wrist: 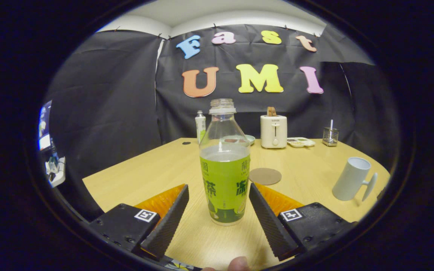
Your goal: Take the bottle from table, then pour the juice into the cup, finally place the bottle on the coaster
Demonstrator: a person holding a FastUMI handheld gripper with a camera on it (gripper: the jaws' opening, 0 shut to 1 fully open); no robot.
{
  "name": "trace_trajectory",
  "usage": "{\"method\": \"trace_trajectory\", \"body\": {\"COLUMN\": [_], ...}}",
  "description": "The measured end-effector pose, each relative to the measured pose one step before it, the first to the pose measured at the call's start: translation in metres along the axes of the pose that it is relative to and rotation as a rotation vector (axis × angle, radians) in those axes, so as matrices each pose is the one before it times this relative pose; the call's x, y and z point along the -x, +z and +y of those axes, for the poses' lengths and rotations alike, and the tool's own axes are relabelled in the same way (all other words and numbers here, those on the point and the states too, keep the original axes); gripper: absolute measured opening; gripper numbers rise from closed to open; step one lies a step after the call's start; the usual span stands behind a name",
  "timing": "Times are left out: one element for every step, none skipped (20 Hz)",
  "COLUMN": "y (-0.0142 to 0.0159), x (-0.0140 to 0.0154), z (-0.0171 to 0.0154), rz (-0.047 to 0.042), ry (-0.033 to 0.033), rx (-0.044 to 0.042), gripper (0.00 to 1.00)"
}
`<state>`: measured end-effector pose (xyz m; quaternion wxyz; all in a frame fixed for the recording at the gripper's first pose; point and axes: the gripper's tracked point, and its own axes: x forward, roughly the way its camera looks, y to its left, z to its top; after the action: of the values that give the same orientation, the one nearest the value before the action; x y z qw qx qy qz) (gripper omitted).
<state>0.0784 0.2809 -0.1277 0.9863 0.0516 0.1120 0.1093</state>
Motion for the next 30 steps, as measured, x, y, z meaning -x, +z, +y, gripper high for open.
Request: {"method": "trace_trajectory", "body": {"y": [0.00028, 0.00078, -0.00221, 0.00009, 0.00128, 0.00036, -0.00033, -0.00106, -0.00014, -0.00025, -0.00034, 0.00064, 0.00020, -0.00095, 0.00036, 0.00082, 0.00044, -0.00052, -0.00160, -0.00031, 0.00049, 0.00046, 0.00138, 0.00162, 0.00091, 0.00220, 0.00521, 0.00671, 0.00582, 0.00368], "x": [-0.00655, -0.00597, -0.00480, -0.00365, -0.00352, -0.00092, -0.00160, -0.00234, -0.00205, -0.00159, -0.00194, 0.00025, -0.00012, -0.00006, 0.00145, 0.00006, 0.00094, 0.00060, 0.00037, 0.00097, 0.00002, 0.00079, 0.00181, 0.00243, 0.00166, 0.00353, 0.00404, 0.00513, 0.00401, 0.00408], "z": [-0.00119, -0.00177, -0.00335, -0.00448, -0.00073, 0.00108, -0.00129, -0.00316, -0.00053, 0.00082, 0.00241, 0.00139, 0.00232, 0.00258, 0.00187, 0.00115, 0.00100, 0.00071, 0.00064, -0.00011, 0.00015, 0.00020, 0.00025, -0.00100, -0.00039, 0.00192, 0.00299, 0.00445, 0.00113, -0.00158], "rz": [0.00936, 0.01020, 0.01523, 0.01067, 0.00402, 0.00844, 0.00892, 0.00925, 0.01210, 0.01070, 0.00887, 0.00594, 0.00313, -0.00101, -0.00539, -0.00355, -0.00138, 0.00167, 0.00166, 0.00109, 0.00237, 0.00267, -0.00156, 0.00236, 0.00232, 0.00108, -0.01164, -0.02207, -0.00860, -0.00946], "ry": [-0.01239, -0.01260, -0.02122, -0.02164, -0.00523, -0.00431, -0.01406, -0.01877, -0.01373, -0.00987, -0.00664, -0.00625, 0.00731, 0.01260, 0.01174, 0.00690, 0.00268, 0.00180, -0.00292, -0.00309, -0.00703, -0.00440, -0.00529, -0.01077, -0.00511, 0.00887, 0.01743, 0.02670, 0.00800, 0.00171], "rx": [-0.00521, -0.00061, 0.00347, -0.00468, -0.00367, 0.00449, 0.01221, 0.01092, 0.01050, 0.01734, 0.02328, 0.01370, 0.00071, -0.00791, -0.00936, -0.00466, -0.00091, 0.00224, 0.00203, 0.00571, 0.01101, 0.01069, 0.01503, 0.01116, 0.00471, 0.00237, 0.00027, 0.00012, -0.00110, -0.00440], "gripper": [1.00, 1.00, 1.00, 1.00, 1.00, 1.00, 1.00, 1.00, 0.96, 0.91, 0.84, 0.83, 0.83, 0.83, 0.83, 0.82, 0.81, 0.80, 0.78, 0.78, 0.77, 0.77, 0.76, 0.76, 0.76, 0.76, 0.76, 0.75, 0.75, 0.75]}}
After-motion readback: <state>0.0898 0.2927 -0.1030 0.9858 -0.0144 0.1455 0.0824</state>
